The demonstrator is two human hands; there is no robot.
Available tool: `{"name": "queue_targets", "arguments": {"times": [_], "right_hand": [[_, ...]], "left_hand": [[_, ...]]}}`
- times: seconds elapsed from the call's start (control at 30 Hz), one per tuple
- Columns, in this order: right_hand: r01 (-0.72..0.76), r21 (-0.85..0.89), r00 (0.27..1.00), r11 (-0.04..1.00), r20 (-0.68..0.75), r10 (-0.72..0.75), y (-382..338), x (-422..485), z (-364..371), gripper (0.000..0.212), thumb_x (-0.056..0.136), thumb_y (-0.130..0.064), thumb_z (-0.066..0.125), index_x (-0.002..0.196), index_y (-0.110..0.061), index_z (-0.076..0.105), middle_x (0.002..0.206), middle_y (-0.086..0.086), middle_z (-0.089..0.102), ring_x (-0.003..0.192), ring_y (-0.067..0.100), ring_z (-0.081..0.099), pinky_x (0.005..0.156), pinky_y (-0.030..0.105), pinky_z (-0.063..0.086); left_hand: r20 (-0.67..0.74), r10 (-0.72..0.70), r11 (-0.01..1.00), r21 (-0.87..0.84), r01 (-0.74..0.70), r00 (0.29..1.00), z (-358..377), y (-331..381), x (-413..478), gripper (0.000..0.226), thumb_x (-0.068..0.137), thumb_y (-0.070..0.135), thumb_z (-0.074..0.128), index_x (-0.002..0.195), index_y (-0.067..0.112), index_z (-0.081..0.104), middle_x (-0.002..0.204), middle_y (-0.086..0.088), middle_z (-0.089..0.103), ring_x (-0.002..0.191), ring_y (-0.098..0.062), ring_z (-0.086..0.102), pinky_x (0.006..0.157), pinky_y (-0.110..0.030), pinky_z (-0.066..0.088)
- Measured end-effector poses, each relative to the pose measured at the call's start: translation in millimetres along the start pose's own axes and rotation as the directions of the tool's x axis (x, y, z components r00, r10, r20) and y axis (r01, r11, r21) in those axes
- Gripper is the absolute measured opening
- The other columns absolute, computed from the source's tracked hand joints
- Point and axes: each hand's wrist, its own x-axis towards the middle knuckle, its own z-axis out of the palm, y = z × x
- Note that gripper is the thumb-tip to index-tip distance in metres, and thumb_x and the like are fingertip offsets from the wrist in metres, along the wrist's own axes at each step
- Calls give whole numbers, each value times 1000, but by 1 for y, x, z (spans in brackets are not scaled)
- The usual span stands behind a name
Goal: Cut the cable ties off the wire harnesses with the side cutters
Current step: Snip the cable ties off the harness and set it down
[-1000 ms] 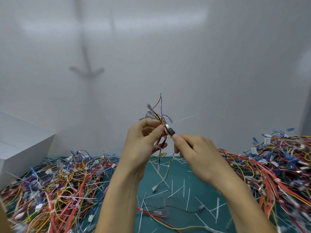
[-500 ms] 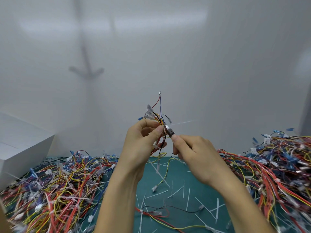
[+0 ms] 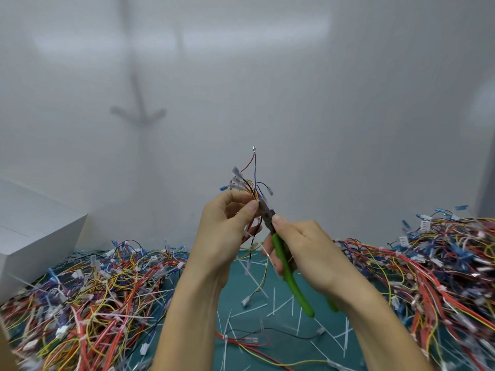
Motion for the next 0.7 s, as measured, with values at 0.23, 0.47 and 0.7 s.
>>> {"name": "queue_targets", "arguments": {"times": [0.23, 0.47, 0.7], "right_hand": [[-29, 63, 999, 998, -40, 31, -4, -1, -6, 54, 94, -60, 44, 81, -16, 72, 67, -1, 70, 66, 11, 61, 80, 44, 53], [19, -50, 985, 999, -168, -28, 0, -1, -9, 29, 85, -41, 69, 74, -15, 64, 55, -7, 51, 58, 14, 46, 62, 36, 44], [54, -121, 986, 991, -152, -72, 0, -2, -19, 29, 82, -44, 71, 74, -18, 63, 52, -11, 48, 52, 10, 42, 55, 28, 38]], "left_hand": [[-11, -48, 997, 54, 48, 999, -5, 2, 1, 23, 101, 12, 49, 98, 19, 71, 91, 12, 71, 86, -2, 60, 70, -25, 45], [129, -103, 982, -147, 122, 986, -5, 5, -1, 41, 89, -20, 44, 112, 8, 64, 100, -5, 74, 89, -11, 68, 78, -22, 55], [202, -93, 958, -250, 143, 975, -8, 4, -2, 51, 82, -25, 53, 123, 5, 57, 116, -19, 70, 94, -19, 70, 84, -26, 56]]}}
